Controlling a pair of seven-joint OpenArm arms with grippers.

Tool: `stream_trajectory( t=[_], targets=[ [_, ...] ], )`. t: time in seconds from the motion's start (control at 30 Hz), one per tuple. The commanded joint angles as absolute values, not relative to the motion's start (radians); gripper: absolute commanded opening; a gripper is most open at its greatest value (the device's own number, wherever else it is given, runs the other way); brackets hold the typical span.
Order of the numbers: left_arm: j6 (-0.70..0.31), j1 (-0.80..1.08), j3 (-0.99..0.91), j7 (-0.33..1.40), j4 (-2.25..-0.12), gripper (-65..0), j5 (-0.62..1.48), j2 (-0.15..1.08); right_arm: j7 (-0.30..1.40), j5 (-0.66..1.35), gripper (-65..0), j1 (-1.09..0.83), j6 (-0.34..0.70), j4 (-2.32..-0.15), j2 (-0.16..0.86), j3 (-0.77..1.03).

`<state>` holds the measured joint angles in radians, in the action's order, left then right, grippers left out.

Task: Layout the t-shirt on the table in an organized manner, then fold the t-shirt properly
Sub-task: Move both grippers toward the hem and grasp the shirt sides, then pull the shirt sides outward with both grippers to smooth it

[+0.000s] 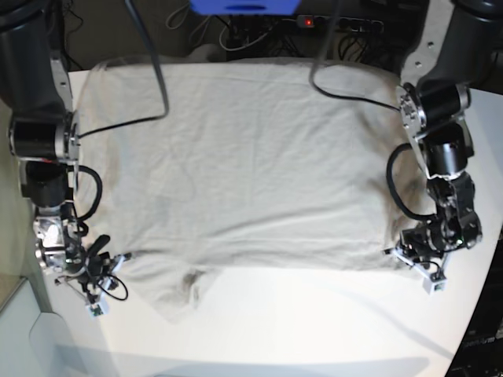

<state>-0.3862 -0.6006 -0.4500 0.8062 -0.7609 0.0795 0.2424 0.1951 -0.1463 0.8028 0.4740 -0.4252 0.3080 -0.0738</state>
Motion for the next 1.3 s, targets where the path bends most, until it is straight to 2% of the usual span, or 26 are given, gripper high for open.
stream_trajectory(
  t=[0.0, 0.13, 0.3, 0.43, 0.53, 0.67, 0.87, 1.1, 1.27],
  targets=[
    [-0.387, -0.618, -0.453, 0.828, -0.811, -62.8, 0.085, 0.283, 0.217, -0.136, -64.0, 0.823, 0.466, -0.479, 0.326, -0.068],
    [-0.392, -0.547, -0.453, 0.937, -0.957, -62.8, 0.085, 0.309, 0.403, -0.068, -64.0, 0.668, 0.466, -0.762, 0.329, -0.068],
    [-0.394, -0.407, -0.455, 1.041, -1.152, -62.8, 0.085, 0.321, 0.539, -0.012, -64.0, 0.392, 0.466, -1.191, 0.325, -0.067],
    [-0.395, -0.326, -0.455, 1.086, -1.244, -62.8, 0.087, 0.305, 0.611, -0.01, -64.0, 0.263, 0.466, -1.357, 0.28, -0.058],
    [-0.397, -0.283, -0.455, 1.095, -1.279, -62.8, 0.087, 0.263, 0.664, -0.01, -64.0, 0.213, 0.466, -1.399, 0.243, -0.005],
    [-0.397, -0.269, -0.452, 1.044, -1.236, -62.8, 0.077, 0.225, 0.671, -0.01, -63.8, 0.205, 0.466, -1.359, 0.223, 0.041],
    [-0.39, -0.3, -0.447, 0.865, -1.041, -62.8, 0.076, 0.222, 0.619, -0.012, -63.9, 0.288, 0.466, -1.129, 0.226, 0.044],
    [-0.389, -0.41, -0.447, 0.722, -0.794, -62.8, 0.076, 0.254, 0.504, -0.013, -63.6, 0.481, 0.466, -0.802, 0.254, 0.038],
    [-0.389, -0.499, -0.447, 0.657, -0.699, -62.8, 0.076, 0.257, 0.346, -0.016, -63.5, 0.662, 0.466, -0.549, 0.275, 0.036]
  ],
)
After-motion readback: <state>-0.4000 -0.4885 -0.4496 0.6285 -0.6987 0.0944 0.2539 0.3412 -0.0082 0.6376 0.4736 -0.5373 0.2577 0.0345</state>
